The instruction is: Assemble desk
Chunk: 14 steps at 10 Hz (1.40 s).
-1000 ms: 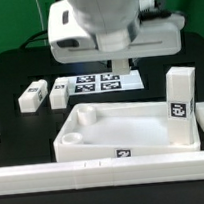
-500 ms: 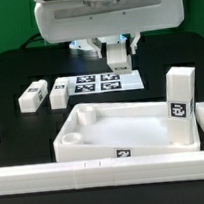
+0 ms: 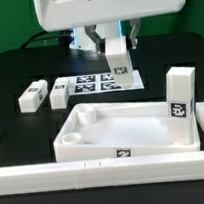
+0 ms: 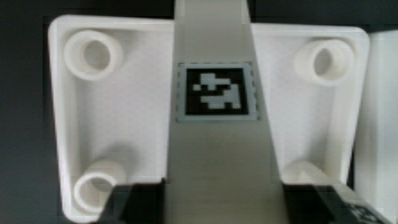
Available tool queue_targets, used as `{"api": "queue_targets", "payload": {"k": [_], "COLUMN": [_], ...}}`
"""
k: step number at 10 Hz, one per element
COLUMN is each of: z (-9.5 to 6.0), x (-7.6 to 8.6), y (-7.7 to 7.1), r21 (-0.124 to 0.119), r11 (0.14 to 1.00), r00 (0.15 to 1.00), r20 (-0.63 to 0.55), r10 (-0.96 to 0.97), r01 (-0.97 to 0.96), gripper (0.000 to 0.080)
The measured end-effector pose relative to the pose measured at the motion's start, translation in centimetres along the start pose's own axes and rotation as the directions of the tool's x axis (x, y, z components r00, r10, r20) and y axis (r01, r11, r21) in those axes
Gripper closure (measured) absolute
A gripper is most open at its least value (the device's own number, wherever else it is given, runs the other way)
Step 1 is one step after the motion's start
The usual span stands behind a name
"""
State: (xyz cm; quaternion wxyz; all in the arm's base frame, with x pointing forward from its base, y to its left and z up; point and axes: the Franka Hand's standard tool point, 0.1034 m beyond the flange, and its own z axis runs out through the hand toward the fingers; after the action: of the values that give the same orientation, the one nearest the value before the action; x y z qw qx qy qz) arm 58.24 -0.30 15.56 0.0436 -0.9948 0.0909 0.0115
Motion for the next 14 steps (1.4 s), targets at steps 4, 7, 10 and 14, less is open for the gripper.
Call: {"api": "queue_targets", "payload": {"k": [4, 7, 10, 14], "z": [-0.3, -0.7, -1.0, -0.6], "x": [2.0, 3.5, 4.0, 4.3], "y": [0.1, 1.2, 2.0, 3.8], "r21": [-0.013, -0.037, -0.045, -0.095], "r11": [1.0, 0.999, 0.999, 0.993], "r00": [0.953, 0.885, 0.879, 0.878], "r20": [-0.302, -0.466, -0.475, -0.467], "r10": [-0.013, -0.03, -0.037, -0.104], "r01": [0.01, 0.014, 0.017, 0.067], "gripper": [0.0509, 0.0509, 0.0509, 0.0509]}}
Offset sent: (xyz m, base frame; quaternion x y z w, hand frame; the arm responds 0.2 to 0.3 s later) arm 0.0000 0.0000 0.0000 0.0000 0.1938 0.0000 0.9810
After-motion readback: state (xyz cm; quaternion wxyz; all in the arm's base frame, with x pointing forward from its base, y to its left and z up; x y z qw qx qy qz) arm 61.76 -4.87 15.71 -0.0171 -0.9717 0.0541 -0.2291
